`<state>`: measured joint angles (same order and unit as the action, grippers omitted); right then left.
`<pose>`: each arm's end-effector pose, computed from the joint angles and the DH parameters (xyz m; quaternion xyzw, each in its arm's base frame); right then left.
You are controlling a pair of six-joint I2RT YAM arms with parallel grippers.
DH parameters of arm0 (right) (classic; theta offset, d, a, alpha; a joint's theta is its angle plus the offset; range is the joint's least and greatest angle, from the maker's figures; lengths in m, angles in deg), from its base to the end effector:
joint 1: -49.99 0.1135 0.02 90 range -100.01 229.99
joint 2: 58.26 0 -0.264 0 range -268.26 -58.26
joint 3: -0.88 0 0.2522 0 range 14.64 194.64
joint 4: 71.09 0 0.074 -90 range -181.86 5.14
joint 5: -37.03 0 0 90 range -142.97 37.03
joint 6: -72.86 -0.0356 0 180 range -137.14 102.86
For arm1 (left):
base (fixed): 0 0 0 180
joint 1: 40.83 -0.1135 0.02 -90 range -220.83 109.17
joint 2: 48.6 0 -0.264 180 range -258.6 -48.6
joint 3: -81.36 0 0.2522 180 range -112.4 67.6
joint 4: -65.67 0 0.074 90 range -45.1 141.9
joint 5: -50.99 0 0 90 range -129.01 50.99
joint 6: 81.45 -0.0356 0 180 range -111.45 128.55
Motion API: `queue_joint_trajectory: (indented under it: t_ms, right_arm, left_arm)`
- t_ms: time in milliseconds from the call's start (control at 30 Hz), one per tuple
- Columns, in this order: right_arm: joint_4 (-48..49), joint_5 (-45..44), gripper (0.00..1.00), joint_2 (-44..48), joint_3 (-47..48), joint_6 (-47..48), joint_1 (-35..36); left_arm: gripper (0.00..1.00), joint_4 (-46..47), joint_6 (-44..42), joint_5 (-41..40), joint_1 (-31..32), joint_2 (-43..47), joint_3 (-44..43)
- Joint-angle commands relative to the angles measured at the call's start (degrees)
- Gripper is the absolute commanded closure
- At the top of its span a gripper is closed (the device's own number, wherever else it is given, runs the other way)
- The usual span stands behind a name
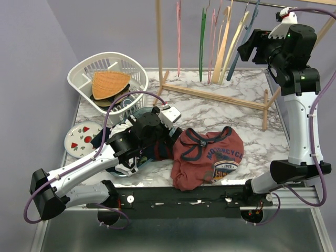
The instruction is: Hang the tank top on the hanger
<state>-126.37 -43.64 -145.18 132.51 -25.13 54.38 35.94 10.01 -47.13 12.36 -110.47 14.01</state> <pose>0.2910 0.0281 0.5345 -0.0279 0.7679 0.1309 0.6264 0.1515 -0.1941 0.3255 0.3309 0.7706 -0.1957 0.5083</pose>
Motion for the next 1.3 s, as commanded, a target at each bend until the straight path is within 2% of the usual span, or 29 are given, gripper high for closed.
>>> queue_joint_trajectory:
  t_ms: [0, 333, 567, 733, 767, 833, 967, 1267]
  right_arm:
    - [1.7, -1.9, 0.16, -0.7, 0.1, -0.6, -0.3]
    - [2.1, -2.9, 0.23, -3.0, 0.5, -0.7, 0.7]
    - [2.7, -7.8, 0.29, -2.6, -0.6, 0.7, 1.7]
    - [4.2, -9.0, 0.43, -0.7, -3.7, 1.7, 1.6]
    - [4.7, -9.0, 0.52, -0.2, -4.6, 2.1, 1.6]
    - [4.9, -10.5, 0.58, 0.3, -5.3, 2.1, 1.7]
    - [5.3, -11.5, 0.76, 0.8, -5.7, 3.2, 1.6]
    - [5.5, -13.1, 0.98, 1.8, -3.4, 5.7, 1.6]
  left_arm:
    - [0.01, 0.7, -0.8, -0.9, -0.4, 1.0, 0.1]
    - [0.01, 0.8, -0.8, -0.7, -0.4, 0.7, 0.2]
    - [0.01, 0.8, -0.8, -0.7, -0.4, 0.6, 0.2]
    - [0.01, 0.8, -0.8, -0.2, -0.5, 0.6, 0.1]
    - [0.01, 0.8, -0.7, -0.1, -0.5, 0.6, 0.1]
    - [0.01, 0.8, -0.7, -0.1, -0.4, 0.8, 0.1]
    - [0.01, 0.8, -0.7, -0.1, -0.5, 0.9, 0.1]
    - [0.01, 0.7, -0.6, 0.0, -0.5, 1.0, 0.1]
